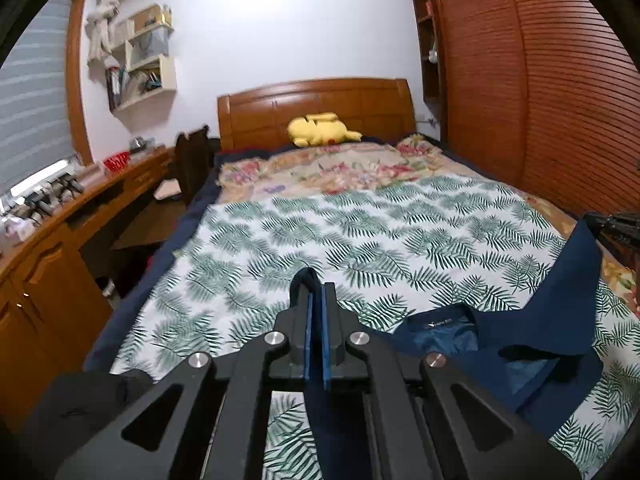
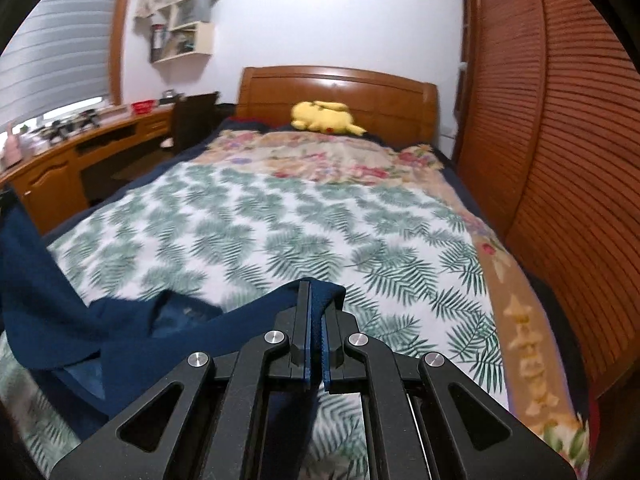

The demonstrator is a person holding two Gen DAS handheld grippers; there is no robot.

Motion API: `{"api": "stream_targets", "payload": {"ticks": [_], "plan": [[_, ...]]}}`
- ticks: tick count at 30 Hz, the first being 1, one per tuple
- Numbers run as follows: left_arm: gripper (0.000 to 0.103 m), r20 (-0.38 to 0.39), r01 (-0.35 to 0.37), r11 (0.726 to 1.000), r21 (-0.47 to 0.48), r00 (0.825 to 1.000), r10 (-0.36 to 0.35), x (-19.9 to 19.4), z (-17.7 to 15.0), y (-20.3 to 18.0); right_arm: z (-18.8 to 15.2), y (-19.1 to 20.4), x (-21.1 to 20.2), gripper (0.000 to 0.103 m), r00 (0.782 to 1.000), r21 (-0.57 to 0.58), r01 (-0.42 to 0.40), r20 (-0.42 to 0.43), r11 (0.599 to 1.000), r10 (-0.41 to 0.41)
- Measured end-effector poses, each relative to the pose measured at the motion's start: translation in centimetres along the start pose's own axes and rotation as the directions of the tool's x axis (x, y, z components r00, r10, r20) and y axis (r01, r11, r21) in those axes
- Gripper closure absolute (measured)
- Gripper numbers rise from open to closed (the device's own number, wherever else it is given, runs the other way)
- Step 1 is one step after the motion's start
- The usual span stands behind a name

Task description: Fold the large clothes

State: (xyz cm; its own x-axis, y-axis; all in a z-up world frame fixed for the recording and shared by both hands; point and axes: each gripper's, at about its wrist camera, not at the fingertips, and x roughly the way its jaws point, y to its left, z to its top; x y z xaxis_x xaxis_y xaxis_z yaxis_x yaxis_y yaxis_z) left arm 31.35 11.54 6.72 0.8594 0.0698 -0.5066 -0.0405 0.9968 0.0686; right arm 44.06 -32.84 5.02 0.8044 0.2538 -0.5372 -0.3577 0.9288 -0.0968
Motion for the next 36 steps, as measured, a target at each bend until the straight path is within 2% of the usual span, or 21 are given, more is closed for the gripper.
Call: {"api": "stream_targets", "payload": {"ticks": [3,4,7,8,11,14,17,24,29,36], "plan": [[0.100,-0.082,0.054,0.998,-0.018,0.995,-0.055,2.4,-1.3,-0.2,-1.4,0.7,2.4,0.100,0.998,-0.003,0.004,-0.070,1.000,-0.004],[0.099,-0.101,0.070,0.997,-0.015,0.992,-0.071,2.8,-2.1,-0.4,-2.5,1.3,3.2,0.095,0.994,-0.019,0.008,-0.108,1.000,-0.010],[0.096,-0.134,0.082,0.996,0.022,0.988,-0.078,3.2,-4.1,-1.4,-4.8,3.1,3.9,0.047,0.991,-0.076,0.018,-0.134,0.997,-0.028],[0.094,-0.142,0.085,0.996,0.026,0.987,-0.081,3.2,-4.4,-1.6,-5.5,3.8,3.9,0.044,0.991,-0.097,0.009,-0.134,0.995,-0.022],[0.089,-0.154,0.128,0.992,0.010,0.980,-0.125,2.5,-5.1,-1.6,-6.9,5.4,4.3,0.044,0.984,-0.132,-0.030,-0.175,0.991,0.007],[0.081,-0.149,0.149,0.989,-0.003,0.978,-0.147,1.1,-5.9,-1.3,-8.4,7.3,4.5,0.044,0.969,-0.134,-0.134,-0.226,0.982,0.101],[0.078,-0.162,0.170,0.985,-0.035,0.971,-0.174,-0.1,-7.6,-0.8,-9.9,9.0,5.1,0.044,0.948,-0.122,-0.204,-0.271,0.971,0.165],[0.076,-0.222,0.163,0.985,-0.049,0.960,-0.170,-2.3,-12.7,-0.4,-12.1,12.3,6.1,0.044,0.908,-0.128,-0.281,-0.357,0.951,0.220],[0.075,-0.237,0.146,0.986,-0.078,0.958,-0.161,-3.4,-15.4,0.3,-13.7,13.0,6.4,0.044,0.888,-0.164,-0.280,-0.418,0.946,0.190],[0.075,-0.262,0.132,0.981,-0.146,0.951,-0.167,-4.1,-18.3,1.6,-15.0,11.4,7.9,0.045,0.874,-0.248,-0.198,-0.484,0.948,0.056]]}}
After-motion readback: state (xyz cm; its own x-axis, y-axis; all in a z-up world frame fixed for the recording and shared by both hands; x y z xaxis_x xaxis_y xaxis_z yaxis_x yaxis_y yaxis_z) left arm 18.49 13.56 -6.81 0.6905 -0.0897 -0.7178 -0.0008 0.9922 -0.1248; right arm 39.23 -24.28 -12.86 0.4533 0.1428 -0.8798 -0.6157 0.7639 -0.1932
